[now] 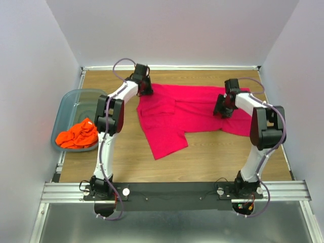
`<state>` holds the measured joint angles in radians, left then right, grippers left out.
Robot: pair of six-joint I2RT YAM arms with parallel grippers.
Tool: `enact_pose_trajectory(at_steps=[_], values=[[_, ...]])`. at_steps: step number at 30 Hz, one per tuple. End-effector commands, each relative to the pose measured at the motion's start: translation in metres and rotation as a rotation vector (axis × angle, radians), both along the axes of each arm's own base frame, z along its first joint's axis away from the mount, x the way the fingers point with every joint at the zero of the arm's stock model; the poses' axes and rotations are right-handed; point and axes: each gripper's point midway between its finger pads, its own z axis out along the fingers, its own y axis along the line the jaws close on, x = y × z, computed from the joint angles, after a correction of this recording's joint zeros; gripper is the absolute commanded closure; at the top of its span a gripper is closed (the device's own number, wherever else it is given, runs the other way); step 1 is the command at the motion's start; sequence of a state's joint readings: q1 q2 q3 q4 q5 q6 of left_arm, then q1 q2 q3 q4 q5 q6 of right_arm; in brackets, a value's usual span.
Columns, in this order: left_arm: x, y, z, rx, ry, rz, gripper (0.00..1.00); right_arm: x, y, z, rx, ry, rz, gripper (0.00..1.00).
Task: Fold and stack the t-shirts
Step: Fold the tshirt
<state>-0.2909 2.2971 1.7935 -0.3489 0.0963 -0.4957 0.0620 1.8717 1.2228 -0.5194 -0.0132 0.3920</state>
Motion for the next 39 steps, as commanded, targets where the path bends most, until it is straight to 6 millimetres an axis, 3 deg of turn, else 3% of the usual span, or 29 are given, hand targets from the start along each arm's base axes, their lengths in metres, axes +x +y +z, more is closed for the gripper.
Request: enact_pose_trajectory(at_steps=[1, 4, 5, 7, 8, 9, 10, 11, 12, 13, 14, 15, 16, 17, 18, 21, 22, 24, 35, 39], values=[[0.032, 0.039, -0.008, 0.084, 0.025, 0.082, 0.68, 0.029, 0.003, -0.013, -0.012, -0.003, -0.009, 0.41], [0.060, 0.047, 0.017, 0.068, -0.034, 0.109, 0.58, 0.042, 0.012, -0.003, 0.024, -0.028, 0.010, 0.37], [0.062, 0.053, 0.023, 0.059, -0.039, 0.118, 0.48, 0.049, 0.012, 0.006, 0.024, -0.054, 0.011, 0.35], [0.059, 0.059, 0.045, 0.061, -0.077, 0.122, 0.35, 0.054, 0.009, 0.027, 0.008, -0.098, 0.001, 0.31], [0.055, 0.062, 0.078, 0.060, -0.130, 0.131, 0.26, 0.054, 0.003, 0.034, -0.018, -0.117, -0.007, 0.25], [0.047, 0.064, 0.089, 0.058, -0.142, 0.131, 0.22, 0.053, -0.001, 0.041, -0.037, -0.129, -0.010, 0.22], [0.026, 0.073, 0.069, 0.096, -0.090, 0.146, 0.21, 0.050, -0.009, 0.045, -0.059, -0.130, -0.018, 0.19], [0.018, 0.075, 0.076, 0.093, -0.113, 0.144, 0.21, 0.047, -0.018, 0.061, -0.083, -0.163, -0.037, 0.15], [-0.011, 0.079, 0.079, 0.096, -0.093, 0.137, 0.21, 0.039, -0.024, 0.060, -0.089, -0.151, -0.047, 0.13], [-0.023, 0.080, 0.080, 0.098, -0.094, 0.129, 0.21, 0.033, -0.038, 0.072, -0.100, -0.171, -0.079, 0.11], [-0.039, 0.081, 0.077, 0.103, -0.076, 0.120, 0.21, 0.027, -0.042, 0.065, -0.101, -0.148, -0.087, 0.11], [-0.055, 0.081, 0.093, 0.098, -0.098, 0.114, 0.22, 0.022, -0.056, 0.078, -0.117, -0.175, -0.122, 0.07], [-0.088, 0.079, 0.063, 0.122, -0.018, 0.087, 0.23, 0.010, -0.069, 0.072, -0.143, -0.150, -0.157, 0.04], [-0.105, 0.077, 0.057, 0.132, 0.005, 0.074, 0.23, 0.004, -0.075, 0.073, -0.156, -0.149, -0.173, 0.03], [-0.137, 0.072, 0.045, 0.147, 0.044, 0.045, 0.24, -0.001, -0.081, 0.081, -0.167, -0.166, -0.189, 0.03], [-0.175, 0.063, 0.034, 0.145, 0.090, 0.028, 0.29, -0.014, -0.088, 0.079, -0.198, -0.158, -0.213, 0.01], [-0.192, 0.060, 0.021, 0.149, 0.125, 0.015, 0.31, -0.018, -0.089, 0.077, -0.195, -0.150, -0.219, 0.01], [-0.204, 0.055, 0.013, 0.130, 0.148, 0.011, 0.37, -0.021, -0.087, 0.077, -0.184, -0.150, -0.227, 0.01], [-0.191, 0.035, 0.009, 0.093, 0.100, 0.019, 0.43, -0.049, -0.072, 0.063, -0.117, -0.116, -0.196, 0.02], [-0.187, 0.037, -0.003, 0.132, 0.115, 0.037, 0.45, -0.057, -0.066, 0.067, -0.090, -0.129, -0.183, 0.02]])
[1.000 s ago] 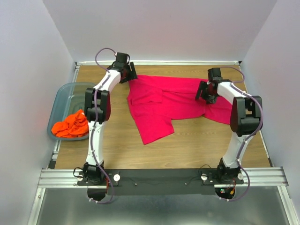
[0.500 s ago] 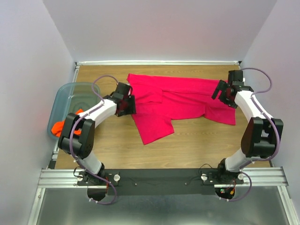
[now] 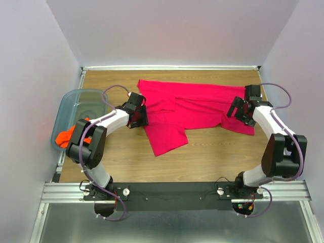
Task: Fold and stack the t-shirts
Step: Fold the tshirt
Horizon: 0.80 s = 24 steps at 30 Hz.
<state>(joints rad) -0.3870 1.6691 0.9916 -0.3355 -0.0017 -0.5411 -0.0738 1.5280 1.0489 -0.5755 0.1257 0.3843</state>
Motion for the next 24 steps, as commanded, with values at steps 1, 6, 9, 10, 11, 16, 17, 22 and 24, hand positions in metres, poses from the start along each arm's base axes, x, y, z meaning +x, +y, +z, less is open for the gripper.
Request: enact_pose_trajectory(at_steps=[1, 6, 9, 10, 11, 16, 17, 22, 24], values=[[0.012, -0.001, -0.008, 0.037, -0.022, 0.039, 0.45, -0.011, 0.009, 0.007, 0.041, -0.022, 0.012, 0.02], [0.011, 0.000, -0.017, 0.067, -0.014, 0.043, 0.50, -0.022, 0.013, 0.005, 0.053, -0.021, 0.020, 0.02], [0.006, 0.006, -0.024, 0.101, -0.007, 0.061, 0.52, -0.026, 0.013, 0.008, 0.052, -0.032, 0.021, 0.02], [0.004, 0.011, -0.028, 0.123, -0.003, 0.069, 0.56, -0.026, 0.013, 0.009, 0.050, -0.037, 0.023, 0.02], [0.004, 0.014, -0.029, 0.135, 0.000, 0.072, 0.57, -0.026, 0.013, 0.010, 0.048, -0.037, 0.024, 0.02], [-0.005, 0.021, -0.041, 0.173, 0.031, 0.071, 0.71, -0.029, 0.009, 0.008, 0.031, -0.034, 0.008, 0.02], [-0.006, 0.021, -0.042, 0.177, 0.033, 0.068, 0.80, -0.029, 0.007, 0.008, 0.025, -0.032, 0.004, 0.02], [-0.008, 0.026, -0.043, 0.193, 0.027, 0.069, 0.99, -0.029, 0.004, 0.010, 0.007, -0.038, -0.017, 0.02], [-0.008, 0.026, -0.043, 0.193, 0.027, 0.066, 1.00, -0.030, 0.002, 0.008, 0.000, -0.031, -0.021, 0.02]])
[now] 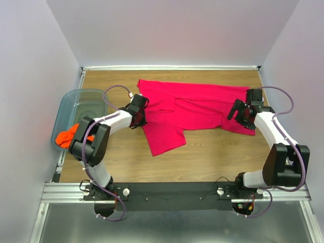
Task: Fold and stack the t-shirts
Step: Fold the tshirt
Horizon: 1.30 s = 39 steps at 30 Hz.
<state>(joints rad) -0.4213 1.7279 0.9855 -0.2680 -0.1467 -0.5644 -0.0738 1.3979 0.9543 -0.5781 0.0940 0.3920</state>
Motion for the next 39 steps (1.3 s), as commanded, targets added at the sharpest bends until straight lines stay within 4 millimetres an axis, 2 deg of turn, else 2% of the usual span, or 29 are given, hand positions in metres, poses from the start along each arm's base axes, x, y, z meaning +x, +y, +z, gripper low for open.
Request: enact_pose_trajectory(at_steps=[1, 5, 9, 13, 19, 21, 25, 28, 34, 36, 39], values=[[-0.022, 0.020, -0.026, 0.095, 0.075, 0.008, 1.00, -0.006, -0.006, -0.002, -0.028, 0.011, -0.031, 0.02], [-0.026, 0.035, -0.025, 0.156, 0.080, 0.026, 1.00, -0.005, -0.007, -0.005, -0.029, 0.019, -0.040, 0.02], [-0.026, 0.051, -0.012, 0.214, 0.055, 0.043, 1.00, -0.007, -0.012, -0.011, -0.056, 0.042, -0.058, 0.02], [-0.023, 0.057, 0.000, 0.240, 0.041, 0.043, 1.00, -0.010, -0.023, -0.015, -0.109, 0.066, -0.088, 0.01], [-0.024, 0.059, -0.002, 0.220, 0.050, 0.036, 1.00, -0.018, -0.047, -0.027, -0.166, 0.103, -0.189, 0.03], [-0.023, 0.058, 0.001, 0.215, 0.042, 0.033, 1.00, -0.022, -0.051, -0.037, -0.146, 0.123, -0.216, 0.10], [-0.021, 0.057, 0.005, 0.207, 0.029, 0.023, 1.00, -0.031, -0.064, -0.053, -0.051, 0.138, -0.309, 0.14], [-0.021, 0.056, 0.007, 0.194, 0.021, 0.021, 1.00, -0.036, -0.073, -0.059, -0.043, 0.130, -0.355, 0.21], [-0.022, 0.048, 0.006, 0.151, 0.017, -0.002, 1.00, -0.031, -0.074, -0.068, -0.012, 0.146, -0.367, 0.26], [-0.022, 0.047, 0.006, 0.143, 0.015, -0.002, 1.00, -0.031, -0.075, -0.071, -0.011, 0.152, -0.367, 0.37], [-0.022, 0.045, 0.006, 0.131, 0.012, -0.004, 1.00, -0.032, -0.076, -0.075, -0.015, 0.160, -0.372, 0.46]])
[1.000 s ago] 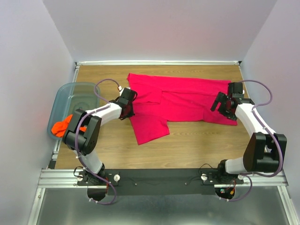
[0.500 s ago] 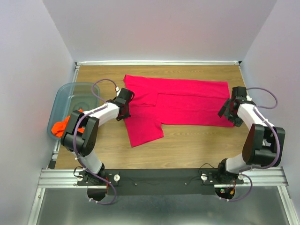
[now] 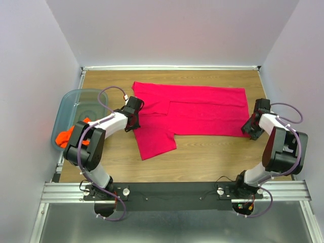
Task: Fold and stack the t-shirts
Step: Fold the tshirt
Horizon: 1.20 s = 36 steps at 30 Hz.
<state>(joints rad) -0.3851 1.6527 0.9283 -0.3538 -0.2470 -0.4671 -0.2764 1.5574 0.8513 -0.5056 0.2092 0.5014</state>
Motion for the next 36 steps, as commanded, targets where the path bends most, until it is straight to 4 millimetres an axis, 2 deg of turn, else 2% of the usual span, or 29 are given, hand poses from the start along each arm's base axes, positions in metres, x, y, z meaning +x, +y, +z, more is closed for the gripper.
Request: enact_pose_trajectory(at_steps=[1, 4, 9, 10, 12, 14, 15, 16, 17, 20, 22, 23, 26, 34, 36], values=[[-0.002, -0.003, 0.004, -0.031, -0.010, -0.015, 1.00, 0.005, -0.005, -0.005, 0.000, -0.016, -0.028, 0.47], [-0.002, -0.005, 0.003, -0.043, -0.005, -0.024, 1.00, -0.001, -0.008, -0.011, -0.009, 0.002, -0.036, 0.60], [-0.003, -0.006, 0.003, -0.056, -0.005, -0.023, 1.00, -0.008, -0.008, -0.023, -0.005, 0.019, -0.047, 0.62], [-0.003, -0.006, 0.003, -0.057, -0.004, -0.024, 1.00, -0.011, -0.008, -0.026, -0.006, 0.027, -0.048, 0.65], [-0.002, -0.004, 0.004, -0.057, -0.005, -0.021, 1.00, -0.013, -0.006, -0.029, 0.001, 0.033, -0.045, 0.76], [-0.002, -0.005, 0.007, -0.062, -0.008, -0.021, 1.00, -0.013, -0.004, -0.030, 0.015, 0.031, -0.041, 0.83], [-0.001, -0.005, 0.008, -0.066, -0.011, -0.018, 0.98, -0.011, -0.003, -0.028, 0.017, 0.021, -0.040, 0.91], [-0.001, -0.007, 0.010, -0.076, -0.017, -0.022, 0.97, -0.011, -0.002, -0.027, 0.025, 0.016, -0.033, 0.95], [0.000, -0.008, 0.012, -0.086, -0.024, -0.021, 0.91, -0.010, -0.001, -0.026, 0.026, 0.013, -0.030, 0.98], [0.000, -0.014, 0.013, -0.117, -0.031, -0.023, 0.82, -0.010, 0.002, -0.026, 0.041, 0.009, -0.019, 0.99], [-0.001, -0.018, 0.012, -0.138, -0.022, -0.029, 0.75, -0.011, 0.006, -0.028, 0.061, 0.011, -0.016, 0.99], [-0.002, -0.019, 0.011, -0.143, -0.021, -0.029, 0.68, -0.013, 0.007, -0.029, 0.064, 0.013, -0.015, 0.99], [-0.004, -0.018, 0.008, -0.147, -0.016, -0.021, 0.59, -0.013, 0.009, -0.028, 0.075, 0.006, -0.007, 0.99], [-0.015, -0.006, -0.019, -0.083, 0.041, 0.010, 0.59, -0.010, 0.014, -0.022, 0.092, -0.024, 0.001, 0.99], [-0.019, -0.005, -0.026, -0.076, 0.060, 0.014, 0.62, -0.010, 0.013, -0.019, 0.090, -0.035, 0.001, 0.99]])
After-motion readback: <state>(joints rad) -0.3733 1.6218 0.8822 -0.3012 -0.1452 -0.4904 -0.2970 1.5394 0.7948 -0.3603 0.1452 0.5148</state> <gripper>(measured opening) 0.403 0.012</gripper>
